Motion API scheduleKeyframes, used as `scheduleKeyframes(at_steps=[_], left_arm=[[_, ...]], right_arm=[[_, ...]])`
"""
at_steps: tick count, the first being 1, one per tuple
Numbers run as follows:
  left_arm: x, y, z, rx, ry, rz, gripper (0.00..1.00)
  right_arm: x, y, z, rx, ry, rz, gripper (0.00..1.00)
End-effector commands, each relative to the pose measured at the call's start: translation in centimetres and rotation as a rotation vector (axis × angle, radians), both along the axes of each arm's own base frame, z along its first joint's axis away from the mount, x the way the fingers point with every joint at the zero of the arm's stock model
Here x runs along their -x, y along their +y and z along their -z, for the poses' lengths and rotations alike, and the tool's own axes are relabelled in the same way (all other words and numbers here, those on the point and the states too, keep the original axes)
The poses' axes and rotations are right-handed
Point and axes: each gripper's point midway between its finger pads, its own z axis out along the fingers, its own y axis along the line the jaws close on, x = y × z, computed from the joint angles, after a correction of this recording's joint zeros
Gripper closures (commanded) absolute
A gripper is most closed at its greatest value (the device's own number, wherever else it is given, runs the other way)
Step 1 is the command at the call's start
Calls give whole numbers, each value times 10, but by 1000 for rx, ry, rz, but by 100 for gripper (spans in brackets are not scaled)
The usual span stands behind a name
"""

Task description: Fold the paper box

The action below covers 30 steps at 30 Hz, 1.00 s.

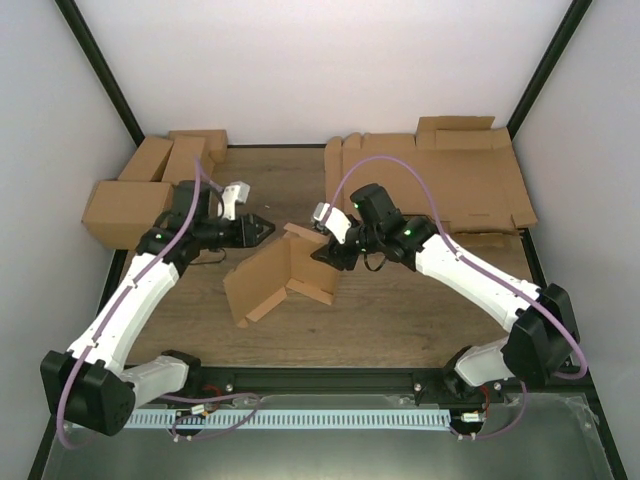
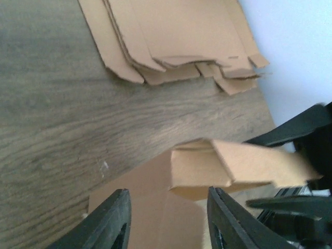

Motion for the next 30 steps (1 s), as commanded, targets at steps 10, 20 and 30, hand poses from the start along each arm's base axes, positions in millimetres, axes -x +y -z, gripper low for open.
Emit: scheduleKeyframes(at_steps=[10, 20, 30], left_arm=[[42, 4, 4, -77, -33, 154, 34], [47, 21, 21, -310, -76, 81, 56], [39, 20, -3, -345, -191, 61, 96]], right_arm=[[-6, 2, -31, -44, -86, 25, 56], [-6, 3, -32, -49, -79, 33, 56], [7, 4, -49, -95, -38, 3, 42]])
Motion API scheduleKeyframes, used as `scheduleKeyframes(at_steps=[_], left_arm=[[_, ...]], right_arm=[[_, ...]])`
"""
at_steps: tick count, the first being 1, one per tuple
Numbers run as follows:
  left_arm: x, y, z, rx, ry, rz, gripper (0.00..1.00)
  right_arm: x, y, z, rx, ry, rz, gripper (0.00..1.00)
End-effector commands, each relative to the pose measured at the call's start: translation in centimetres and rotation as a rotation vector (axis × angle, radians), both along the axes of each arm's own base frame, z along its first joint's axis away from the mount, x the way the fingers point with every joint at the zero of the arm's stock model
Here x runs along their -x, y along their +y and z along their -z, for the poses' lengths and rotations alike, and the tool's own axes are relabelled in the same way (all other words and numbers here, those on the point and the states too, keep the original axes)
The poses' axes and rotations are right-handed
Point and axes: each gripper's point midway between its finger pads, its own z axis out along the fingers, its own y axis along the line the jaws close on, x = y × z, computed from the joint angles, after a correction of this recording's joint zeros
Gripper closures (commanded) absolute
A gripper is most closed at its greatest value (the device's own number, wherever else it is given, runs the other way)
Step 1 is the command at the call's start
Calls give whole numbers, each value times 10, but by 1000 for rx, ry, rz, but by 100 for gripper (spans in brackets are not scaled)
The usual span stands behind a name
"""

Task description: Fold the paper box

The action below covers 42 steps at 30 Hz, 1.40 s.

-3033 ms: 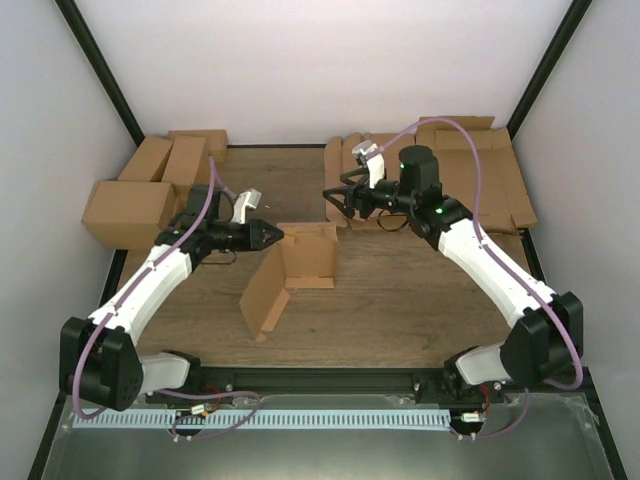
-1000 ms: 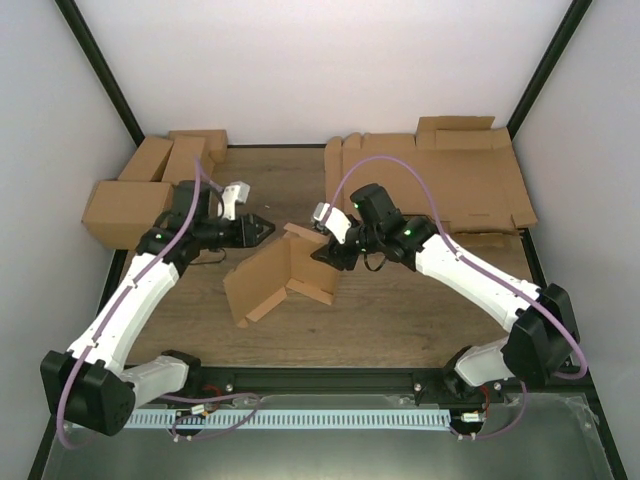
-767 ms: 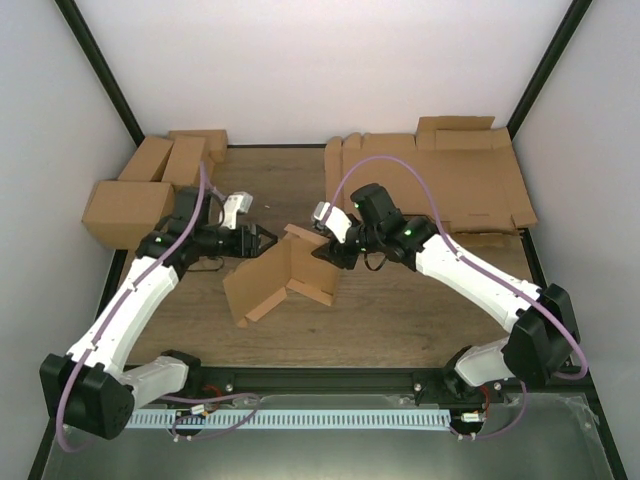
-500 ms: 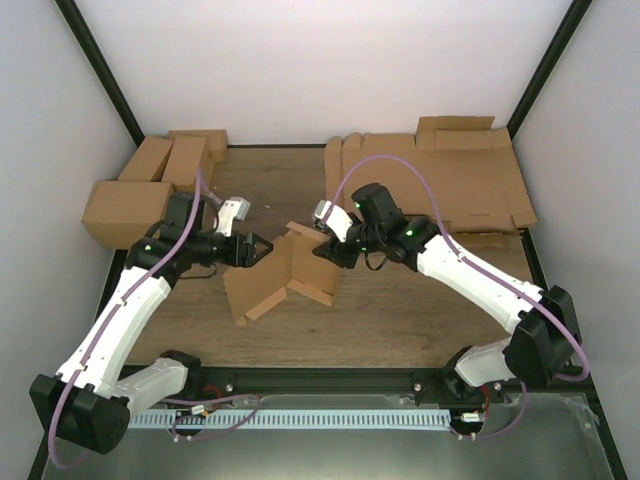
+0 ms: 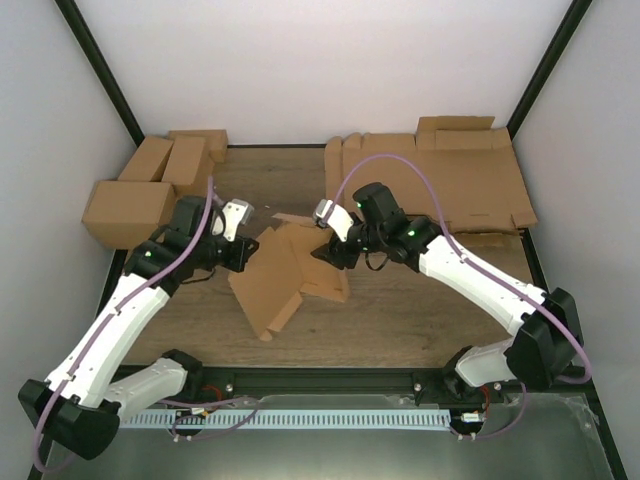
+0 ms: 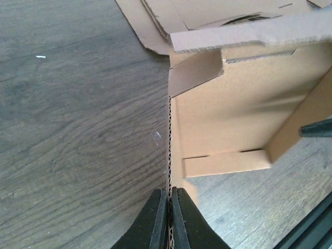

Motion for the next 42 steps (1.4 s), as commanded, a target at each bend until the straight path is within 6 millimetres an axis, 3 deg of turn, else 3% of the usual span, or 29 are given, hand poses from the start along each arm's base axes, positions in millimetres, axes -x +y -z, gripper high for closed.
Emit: scheduleKeyframes(at_steps=[1, 6, 10, 16, 24, 29, 38, 42], left_arm=[[-4, -5, -15, -3, -72, 17, 96], [5, -18, -16, -43, -110, 71, 96], [9, -24, -19, -116, -152, 79, 96], [14, -32, -35, -179, -241, 103, 96], [12, -42, -42, -216, -335, 135, 96], [12, -47, -38, -211, -384, 149, 96], [16, -59, -27, -201, -413, 186, 96], [16, -63, -23, -212, -413, 197, 96]], right_arm=[[13, 8, -44, -86, -10, -47, 41], [20, 12, -48, -98, 66, -67, 39], [13, 9, -63, -128, 66, -9, 32], [4, -12, -92, -262, 205, 24, 29], [-2, -31, -103, -346, 351, 66, 31], [-15, -41, -94, -350, 367, 121, 33], [-22, -43, -64, -293, 404, 159, 58], [-25, -46, -55, -264, 392, 183, 56]])
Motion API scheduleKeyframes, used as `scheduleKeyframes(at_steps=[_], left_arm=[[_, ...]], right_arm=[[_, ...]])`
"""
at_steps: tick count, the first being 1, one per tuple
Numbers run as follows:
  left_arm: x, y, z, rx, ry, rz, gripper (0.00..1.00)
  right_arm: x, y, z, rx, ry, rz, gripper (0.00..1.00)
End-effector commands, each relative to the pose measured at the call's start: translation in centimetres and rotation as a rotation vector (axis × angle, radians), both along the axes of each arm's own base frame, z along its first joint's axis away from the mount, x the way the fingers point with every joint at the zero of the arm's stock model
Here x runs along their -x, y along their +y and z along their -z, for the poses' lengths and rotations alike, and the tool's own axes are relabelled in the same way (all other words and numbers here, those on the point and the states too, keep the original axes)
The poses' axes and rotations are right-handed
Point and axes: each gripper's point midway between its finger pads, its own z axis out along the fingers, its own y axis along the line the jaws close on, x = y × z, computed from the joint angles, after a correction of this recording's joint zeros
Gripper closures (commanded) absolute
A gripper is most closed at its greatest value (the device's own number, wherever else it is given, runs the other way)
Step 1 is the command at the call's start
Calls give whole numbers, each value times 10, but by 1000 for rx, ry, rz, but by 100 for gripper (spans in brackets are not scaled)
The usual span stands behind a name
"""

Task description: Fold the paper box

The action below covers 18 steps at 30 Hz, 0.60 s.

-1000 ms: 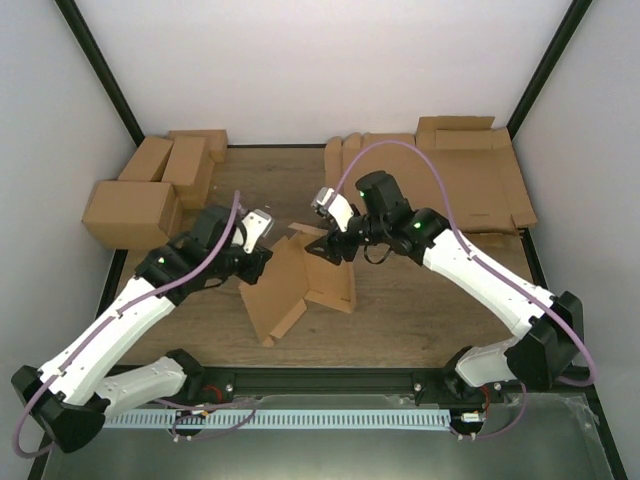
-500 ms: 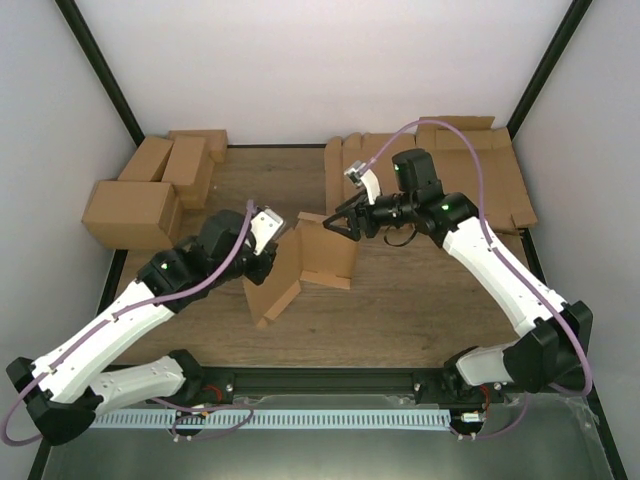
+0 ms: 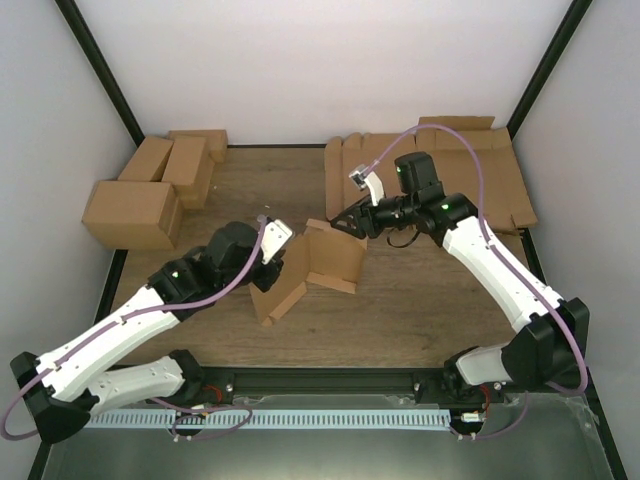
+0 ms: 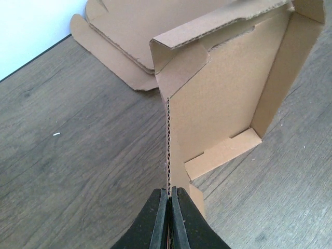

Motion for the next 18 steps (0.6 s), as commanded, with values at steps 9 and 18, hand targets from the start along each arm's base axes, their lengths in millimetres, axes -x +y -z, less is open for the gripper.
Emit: scheduleKeyframes(at_steps=[9, 18], left_arm=[[-2, -12, -3, 8, -48, 17, 96], [-3, -16, 5, -8, -32, 16, 96]], right_arm=[[-16, -13, 11, 81, -76, 84, 56], [7, -6, 23, 51, 7, -21, 66]])
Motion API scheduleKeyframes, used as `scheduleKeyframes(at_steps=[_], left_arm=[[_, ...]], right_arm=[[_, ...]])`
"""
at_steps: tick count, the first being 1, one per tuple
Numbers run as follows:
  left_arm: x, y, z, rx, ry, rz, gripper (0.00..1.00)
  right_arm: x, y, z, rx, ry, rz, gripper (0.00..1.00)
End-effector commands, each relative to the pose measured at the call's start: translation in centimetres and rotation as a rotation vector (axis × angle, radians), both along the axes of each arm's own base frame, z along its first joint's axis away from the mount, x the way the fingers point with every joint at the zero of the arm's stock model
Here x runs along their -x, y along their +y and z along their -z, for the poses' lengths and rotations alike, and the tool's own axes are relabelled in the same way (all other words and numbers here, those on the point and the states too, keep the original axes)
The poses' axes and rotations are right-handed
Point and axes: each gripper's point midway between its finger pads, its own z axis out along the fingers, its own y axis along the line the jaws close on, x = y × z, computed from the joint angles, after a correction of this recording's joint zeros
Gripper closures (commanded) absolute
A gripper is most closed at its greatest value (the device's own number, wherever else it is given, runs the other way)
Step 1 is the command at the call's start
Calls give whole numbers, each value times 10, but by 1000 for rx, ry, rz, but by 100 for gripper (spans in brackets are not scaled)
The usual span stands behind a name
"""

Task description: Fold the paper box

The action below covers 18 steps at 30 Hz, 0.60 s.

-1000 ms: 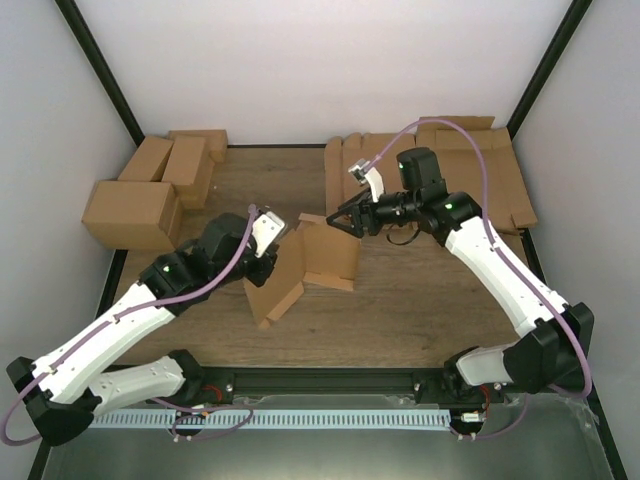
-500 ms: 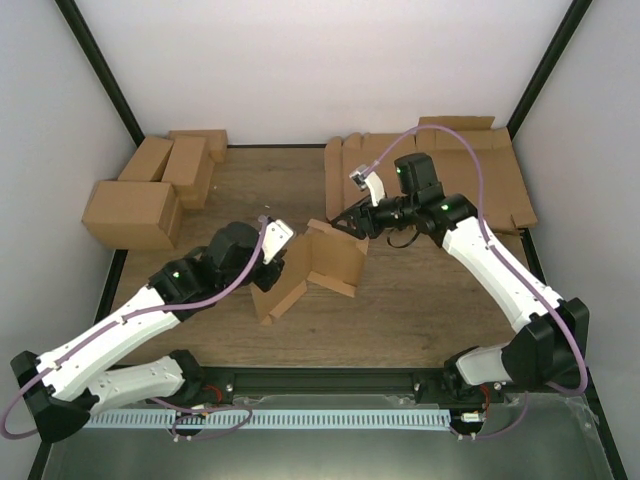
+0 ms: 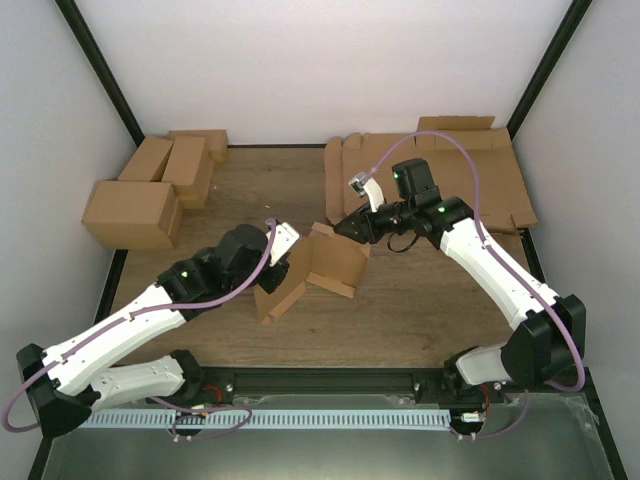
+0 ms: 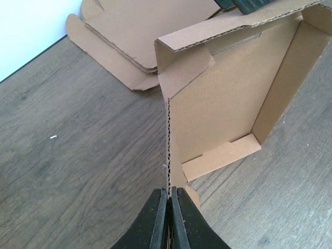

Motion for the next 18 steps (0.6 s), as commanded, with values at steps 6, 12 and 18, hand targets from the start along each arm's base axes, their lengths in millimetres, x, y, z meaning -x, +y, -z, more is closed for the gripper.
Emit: scheduleKeyframes(at_steps=[6, 12, 18], left_arm=[[-4, -6, 3, 10, 1, -13, 96], [-5, -9, 11, 8, 24, -17, 96], [-4, -9, 9, 15, 22, -16, 96]], right_arm=[[23, -3, 1, 0, 9, -70, 68], [30, -5, 12, 65, 3, -55, 67], [32, -3, 24, 161, -18, -25, 67]])
